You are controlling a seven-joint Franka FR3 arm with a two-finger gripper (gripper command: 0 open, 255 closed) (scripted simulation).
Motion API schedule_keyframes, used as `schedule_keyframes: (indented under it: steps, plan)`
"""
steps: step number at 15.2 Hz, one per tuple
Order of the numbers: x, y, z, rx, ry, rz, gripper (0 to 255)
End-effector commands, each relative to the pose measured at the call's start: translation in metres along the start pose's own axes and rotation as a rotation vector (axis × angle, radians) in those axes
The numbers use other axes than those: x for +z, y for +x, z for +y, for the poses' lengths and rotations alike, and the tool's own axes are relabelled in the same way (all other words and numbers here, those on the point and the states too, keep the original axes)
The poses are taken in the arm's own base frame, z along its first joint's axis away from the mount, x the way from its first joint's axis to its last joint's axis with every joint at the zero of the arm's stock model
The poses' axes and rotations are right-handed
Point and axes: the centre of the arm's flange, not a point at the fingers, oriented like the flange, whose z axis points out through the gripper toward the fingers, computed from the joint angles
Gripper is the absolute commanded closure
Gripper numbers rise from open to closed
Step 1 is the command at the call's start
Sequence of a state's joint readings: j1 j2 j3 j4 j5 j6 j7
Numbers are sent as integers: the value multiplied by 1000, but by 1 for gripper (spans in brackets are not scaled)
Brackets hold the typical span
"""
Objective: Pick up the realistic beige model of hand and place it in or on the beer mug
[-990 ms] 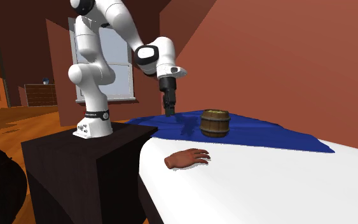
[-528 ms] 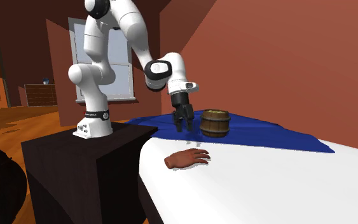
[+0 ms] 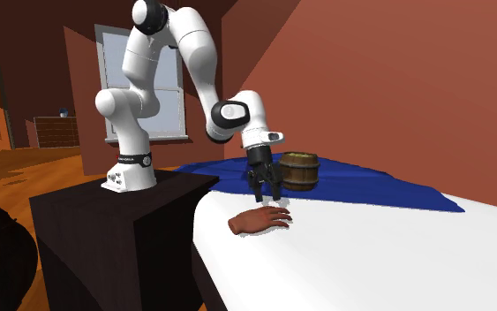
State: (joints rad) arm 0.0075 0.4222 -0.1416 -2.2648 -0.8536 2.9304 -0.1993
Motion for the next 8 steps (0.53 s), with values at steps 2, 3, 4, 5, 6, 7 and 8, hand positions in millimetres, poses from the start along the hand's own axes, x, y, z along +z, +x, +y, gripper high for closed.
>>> schedule_keyframes:
  steps: [2, 3, 4, 5, 6, 7, 8]
  plan:
    - [20, 0, 0, -1, 0, 0, 0]
    - [20, 0, 0, -1, 0, 0, 0]
    - [20, 0, 0, -1, 0, 0, 0]
    - [20, 0, 0, -1, 0, 0, 0]
    - [20, 0, 0, -1, 0, 0, 0]
    - [20, 0, 0, -1, 0, 0, 0]
    - [20, 0, 0, -1, 0, 0, 0]
